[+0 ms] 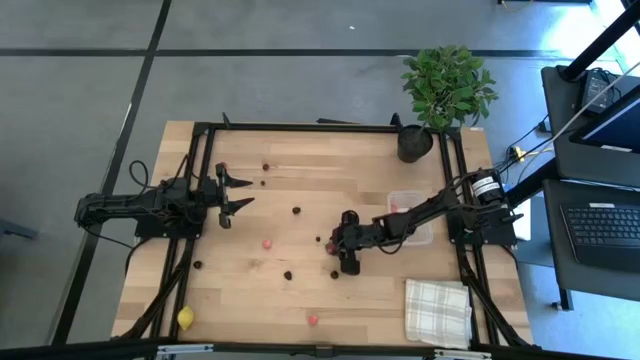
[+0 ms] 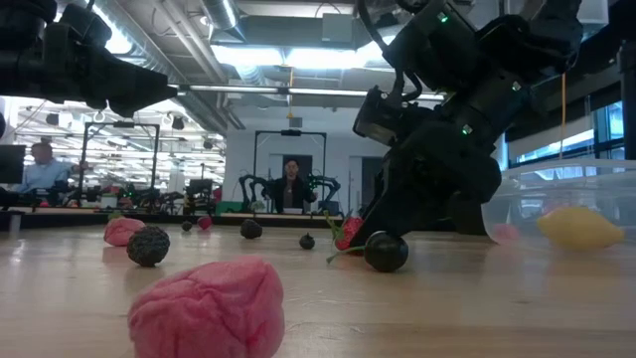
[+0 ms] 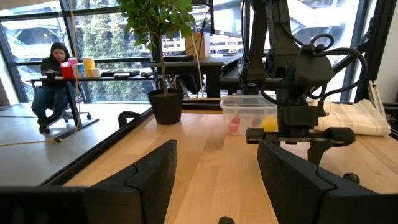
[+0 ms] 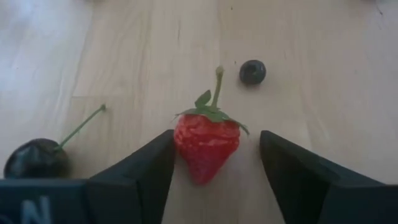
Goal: Pick and placing Produce into tupperware
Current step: Put the bottom strawberry into the transparent bin
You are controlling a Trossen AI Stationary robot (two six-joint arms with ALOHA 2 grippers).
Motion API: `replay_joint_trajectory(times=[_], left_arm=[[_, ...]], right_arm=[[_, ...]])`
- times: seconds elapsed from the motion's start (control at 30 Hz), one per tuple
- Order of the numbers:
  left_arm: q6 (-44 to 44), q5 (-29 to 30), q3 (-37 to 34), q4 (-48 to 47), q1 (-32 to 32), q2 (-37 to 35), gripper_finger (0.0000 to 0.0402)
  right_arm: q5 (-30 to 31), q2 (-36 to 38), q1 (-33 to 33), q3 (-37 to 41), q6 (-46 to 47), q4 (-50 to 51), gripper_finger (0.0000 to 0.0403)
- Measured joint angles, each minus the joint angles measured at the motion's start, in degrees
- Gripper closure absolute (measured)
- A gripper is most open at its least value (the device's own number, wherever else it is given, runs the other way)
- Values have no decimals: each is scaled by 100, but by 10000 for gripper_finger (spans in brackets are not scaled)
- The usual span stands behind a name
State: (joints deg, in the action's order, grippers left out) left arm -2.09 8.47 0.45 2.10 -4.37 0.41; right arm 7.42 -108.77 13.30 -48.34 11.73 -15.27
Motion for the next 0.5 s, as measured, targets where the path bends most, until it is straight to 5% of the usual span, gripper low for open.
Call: replay_joint_trajectory(times=[0.5], left_arm=[[-2,0,0,-3,1,1,184]], right_arm=[[-47,0,2,0,14,-9,286]])
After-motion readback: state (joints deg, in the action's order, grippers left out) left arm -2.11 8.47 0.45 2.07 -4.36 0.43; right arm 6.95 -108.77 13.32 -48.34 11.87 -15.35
